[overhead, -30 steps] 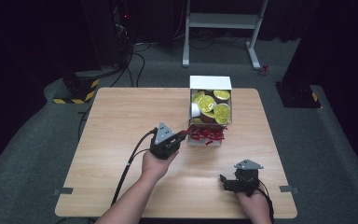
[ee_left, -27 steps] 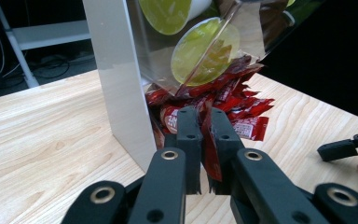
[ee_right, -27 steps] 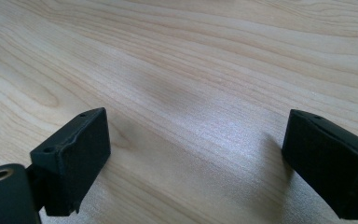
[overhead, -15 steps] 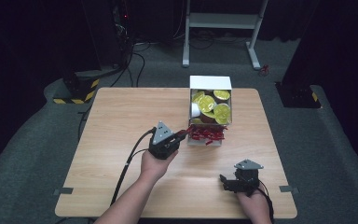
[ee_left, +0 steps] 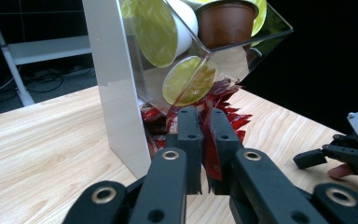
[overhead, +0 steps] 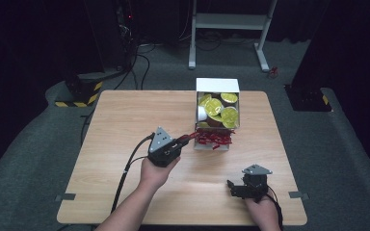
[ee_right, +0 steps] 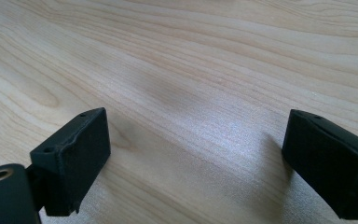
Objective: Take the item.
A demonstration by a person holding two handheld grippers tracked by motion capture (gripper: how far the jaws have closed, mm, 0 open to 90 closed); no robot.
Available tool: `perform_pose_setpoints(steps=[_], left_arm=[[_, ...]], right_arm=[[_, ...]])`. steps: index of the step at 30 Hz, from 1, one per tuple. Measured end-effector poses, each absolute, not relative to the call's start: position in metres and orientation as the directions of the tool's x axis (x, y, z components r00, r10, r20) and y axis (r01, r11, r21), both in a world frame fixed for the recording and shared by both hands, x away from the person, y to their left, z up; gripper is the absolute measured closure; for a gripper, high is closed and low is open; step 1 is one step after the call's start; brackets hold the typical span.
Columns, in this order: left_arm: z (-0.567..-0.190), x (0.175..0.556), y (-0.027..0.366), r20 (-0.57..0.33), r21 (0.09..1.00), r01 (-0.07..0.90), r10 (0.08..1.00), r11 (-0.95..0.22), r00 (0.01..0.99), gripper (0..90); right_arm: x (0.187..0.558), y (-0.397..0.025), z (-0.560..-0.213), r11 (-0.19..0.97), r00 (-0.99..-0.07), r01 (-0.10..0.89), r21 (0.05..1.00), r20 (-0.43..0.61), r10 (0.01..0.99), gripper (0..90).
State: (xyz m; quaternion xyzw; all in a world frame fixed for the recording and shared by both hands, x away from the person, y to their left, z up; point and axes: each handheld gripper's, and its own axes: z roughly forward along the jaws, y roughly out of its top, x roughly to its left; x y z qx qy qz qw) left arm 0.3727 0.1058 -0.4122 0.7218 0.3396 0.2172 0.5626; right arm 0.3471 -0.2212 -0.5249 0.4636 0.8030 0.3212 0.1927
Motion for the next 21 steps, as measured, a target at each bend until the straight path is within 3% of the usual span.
perform_pose_setpoints(steps=[21], left_arm=[[-0.417, 0.361, 0.141, -0.090, 0.963, 0.248, 0.747, -0.103, 0.659, 86.0]], right_arm=[[0.347, -0.221, -0.525, 0.363, -0.495, 0.621, 0.695, -0.011, 0.869, 7.4]])
